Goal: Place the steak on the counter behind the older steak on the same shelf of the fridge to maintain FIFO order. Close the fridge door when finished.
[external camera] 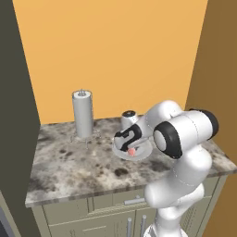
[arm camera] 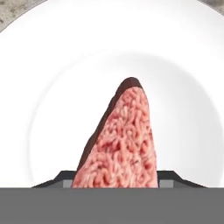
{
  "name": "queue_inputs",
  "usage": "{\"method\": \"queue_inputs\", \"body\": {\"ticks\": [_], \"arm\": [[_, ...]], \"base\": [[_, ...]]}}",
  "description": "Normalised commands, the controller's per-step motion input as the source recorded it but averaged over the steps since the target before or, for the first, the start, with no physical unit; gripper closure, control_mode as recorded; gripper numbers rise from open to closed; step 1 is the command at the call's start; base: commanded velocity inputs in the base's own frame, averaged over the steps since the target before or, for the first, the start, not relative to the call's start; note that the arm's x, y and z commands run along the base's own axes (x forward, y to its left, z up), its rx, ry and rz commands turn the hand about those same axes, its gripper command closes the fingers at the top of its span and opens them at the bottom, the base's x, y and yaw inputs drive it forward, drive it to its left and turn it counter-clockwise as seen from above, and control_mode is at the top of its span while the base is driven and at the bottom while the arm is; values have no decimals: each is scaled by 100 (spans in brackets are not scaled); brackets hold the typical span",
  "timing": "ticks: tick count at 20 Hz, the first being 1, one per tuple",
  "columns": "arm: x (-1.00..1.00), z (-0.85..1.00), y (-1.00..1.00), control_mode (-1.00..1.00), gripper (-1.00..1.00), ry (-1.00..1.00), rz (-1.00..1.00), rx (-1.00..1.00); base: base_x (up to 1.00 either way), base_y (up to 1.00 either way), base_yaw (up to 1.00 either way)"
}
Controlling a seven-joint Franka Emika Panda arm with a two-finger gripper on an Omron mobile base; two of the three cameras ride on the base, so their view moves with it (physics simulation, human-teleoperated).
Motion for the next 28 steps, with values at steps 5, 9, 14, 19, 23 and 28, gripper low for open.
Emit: {"method": "queue_inputs", "body": {"ticks": [5, 9, 14, 19, 23, 28], "arm": [[0, 4, 9, -100, 100, 0, 0, 0], [-37, 74, -18, -100, 100, -12, -1, 0], [-56, 100, -48, -100, 100, -21, -4, 1], [-33, 100, -28, -100, 100, -15, -3, 0], [-16, 99, -7, -100, 100, -7, -2, 0], [-7, 54, 0, -100, 100, -1, 0, 0]], "base": [[0, 0, 0], [0, 0, 0], [0, 0, 0], [0, 0, 0], [0, 0, 0], [0, 0, 0]]}}
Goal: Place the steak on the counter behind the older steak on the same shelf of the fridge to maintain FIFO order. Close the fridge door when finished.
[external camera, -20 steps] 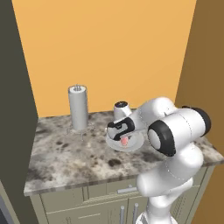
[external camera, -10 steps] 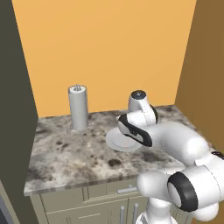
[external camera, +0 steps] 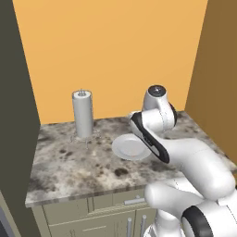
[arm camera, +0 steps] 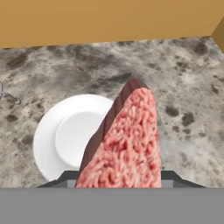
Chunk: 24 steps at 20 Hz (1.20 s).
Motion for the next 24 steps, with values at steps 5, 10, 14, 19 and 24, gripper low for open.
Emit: {"method": "queue_inputs", "body": {"ticks": [5, 10, 14, 19, 24], "arm": [[0, -1, 0, -100, 100, 0, 0, 0], [0, -1, 0, 100, 100, 0, 0, 0], [0, 0, 0, 100, 100, 0, 0, 0], [0, 0, 0, 100, 100, 0, 0, 0], [0, 0, 0, 100, 100, 0, 0, 0]], "base": [[0, 0, 0], [-74, 0, 3], [-100, 17, 19], [-99, 41, 27], [-83, 46, 27]]}}
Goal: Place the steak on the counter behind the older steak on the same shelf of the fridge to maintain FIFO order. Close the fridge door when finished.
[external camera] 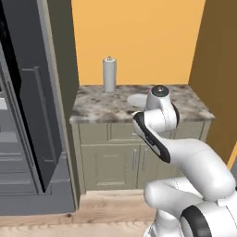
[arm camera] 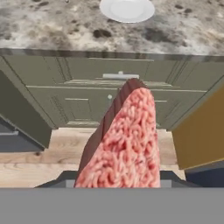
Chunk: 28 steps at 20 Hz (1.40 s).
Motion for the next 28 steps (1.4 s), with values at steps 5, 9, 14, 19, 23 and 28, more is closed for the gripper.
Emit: {"method": "queue_inputs", "body": {"ticks": [5, 9, 14, 19, 23, 28], "arm": [[0, 0, 0, 100, 100, 0, 0, 0], [0, 0, 0, 100, 100, 0, 0, 0], [0, 0, 0, 100, 100, 0, 0, 0], [0, 0, 0, 100, 100, 0, 0, 0], [0, 0, 0, 100, 100, 0, 0, 0], [0, 0, 0, 100, 100, 0, 0, 0]], "base": [[-81, 56, 30], [-74, 72, 34], [-34, 96, 32], [14, 100, 14], [55, 100, 2], [72, 91, -8]]}}
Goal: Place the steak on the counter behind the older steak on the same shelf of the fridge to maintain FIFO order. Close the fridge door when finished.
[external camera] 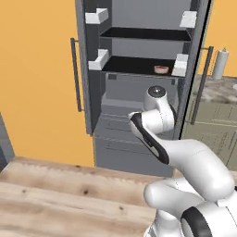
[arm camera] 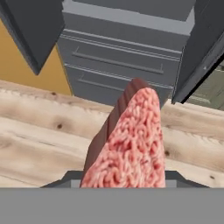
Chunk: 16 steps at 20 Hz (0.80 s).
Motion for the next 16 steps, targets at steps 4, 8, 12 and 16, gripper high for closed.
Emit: {"method": "queue_inputs", "body": {"ticks": [4, 8, 12, 16], "arm": [[0, 0, 0, 100, 100, 0, 0, 0], [0, 0, 0, 100, 100, 0, 0, 0], [0, 0, 0, 100, 100, 0, 0, 0], [0, 0, 0, 100, 100, 0, 0, 0]], "base": [[74, 51, -31], [71, 29, -42], [64, 25, -41], [64, 52, -25]]}}
